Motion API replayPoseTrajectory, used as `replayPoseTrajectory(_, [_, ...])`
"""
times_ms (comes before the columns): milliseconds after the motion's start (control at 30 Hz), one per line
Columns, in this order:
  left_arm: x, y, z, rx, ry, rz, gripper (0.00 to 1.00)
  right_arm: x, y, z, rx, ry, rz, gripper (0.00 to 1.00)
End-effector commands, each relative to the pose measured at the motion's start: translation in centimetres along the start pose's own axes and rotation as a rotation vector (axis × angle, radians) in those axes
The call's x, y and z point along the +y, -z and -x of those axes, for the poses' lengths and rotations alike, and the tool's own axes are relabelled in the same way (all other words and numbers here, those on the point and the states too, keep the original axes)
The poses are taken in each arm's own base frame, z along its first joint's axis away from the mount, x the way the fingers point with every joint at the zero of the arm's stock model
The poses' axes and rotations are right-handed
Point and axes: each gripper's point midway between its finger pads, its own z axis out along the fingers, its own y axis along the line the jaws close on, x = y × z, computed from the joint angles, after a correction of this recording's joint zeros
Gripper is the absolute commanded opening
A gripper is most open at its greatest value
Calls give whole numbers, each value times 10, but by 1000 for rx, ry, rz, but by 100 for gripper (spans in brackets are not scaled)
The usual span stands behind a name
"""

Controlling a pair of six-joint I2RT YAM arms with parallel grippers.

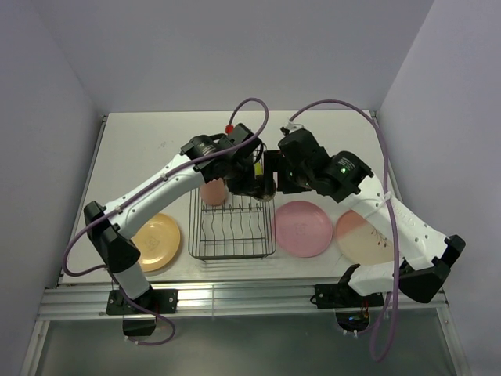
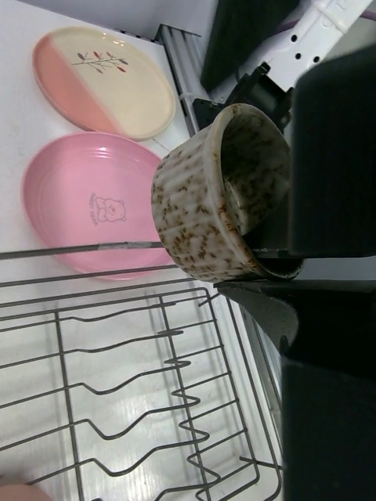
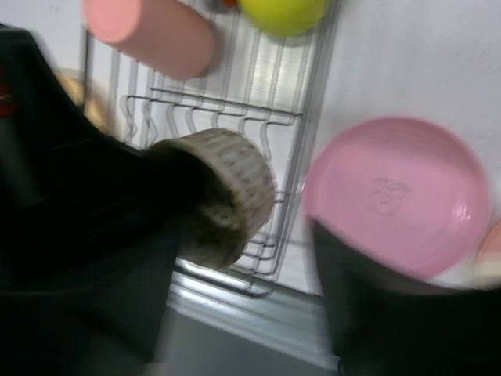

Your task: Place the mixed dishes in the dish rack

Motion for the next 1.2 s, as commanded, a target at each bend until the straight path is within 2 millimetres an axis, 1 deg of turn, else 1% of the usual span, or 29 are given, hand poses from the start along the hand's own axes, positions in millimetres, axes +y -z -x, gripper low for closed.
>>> replayPoseTrajectory(0, [-1, 24, 14, -33, 3, -122, 0, 17, 27, 18, -46, 13, 99, 86])
replayPoseTrajectory(33, [4, 19, 3, 26, 16, -153, 0, 20, 31, 20, -47, 14, 119, 92])
replayPoseTrajectory(67, [2, 35, 4, 13, 34, -222, 0, 23, 34, 19, -39, 17, 139, 96])
replayPoseTrajectory(100, [-1, 38, 23, -31, 69, -300, 0, 26, 38, 20, -38, 11, 159, 100])
replayPoseTrajectory(133, [7, 42, 16, -20, 95, -348, 0, 32, 45, 19, -26, 3, 213, 100])
replayPoseTrajectory(167, [0, 54, 13, 20, 130, -446, 0, 40, 50, 22, -31, -11, 262, 100])
replayPoseTrajectory(200, [0, 59, 15, 21, 156, -499, 0, 45, 54, 22, -31, -20, 303, 100])
replayPoseTrajectory(233, [3, 58, 25, -3, 187, -560, 0, 52, 63, 19, -22, -31, 371, 100])
replayPoseTrajectory(267, [-5, 78, 21, 26, 211, -650, 0, 61, 69, 27, -55, -50, 431, 100])
replayPoseTrajectory(300, [-5, 84, 24, 31, 229, -691, 0, 66, 73, 27, -57, -57, 478, 100])
replayPoseTrajectory(333, [-12, 93, 26, 11, 219, -770, 0, 69, 75, 24, -51, -66, 522, 100])
replayPoseTrajectory(367, [-20, 106, 22, 56, 253, -840, 0, 80, 83, 29, -46, -89, 616, 100])
replayPoseTrajectory(400, [-20, 103, 17, 83, 274, -874, 0, 84, 84, 29, -36, -104, 652, 100])
replayPoseTrajectory(433, [-34, 128, 24, 61, 290, -1001, 0, 91, 90, 32, -24, -129, 726, 100])
replayPoseTrajectory(500, [-41, 145, 25, 64, 301, -1107, 0, 98, 96, 36, -21, -156, 797, 100])
replayPoseTrajectory(533, [-43, 155, 26, 62, 319, -1175, 0, 104, 101, 43, -44, -160, 848, 100])
replayPoseTrajectory(567, [-44, 159, 26, 64, 325, -1203, 0, 109, 108, 43, -23, -184, 895, 99])
replayPoseTrajectory(600, [-43, 159, 25, 69, 334, -1219, 0, 112, 108, 45, -16, -192, 913, 99])
replayPoseTrajectory(633, [-46, 168, 26, 63, 337, -1265, 0, 115, 111, 49, -22, -200, 934, 99])
replayPoseTrajectory(700, [-45, 172, 26, 66, 347, -1298, 0, 115, 110, 52, -20, -205, 938, 99])
replayPoseTrajectory(767, [-46, 181, 26, 67, 350, -1333, 0, 115, 110, 55, -21, -208, 945, 98])
replayPoseTrajectory(867, [-47, 183, 26, 74, 355, -1341, 0, 112, 109, 60, -39, -209, 944, 98])
replayPoseTrajectory(1033, [-44, 182, 24, 85, 368, -1342, 0, 104, 101, 67, -57, -200, 936, 96])
replayPoseTrajectory(1167, [-42, 178, 20, 113, 392, -1345, 0, 103, 99, 69, -77, -158, 950, 95])
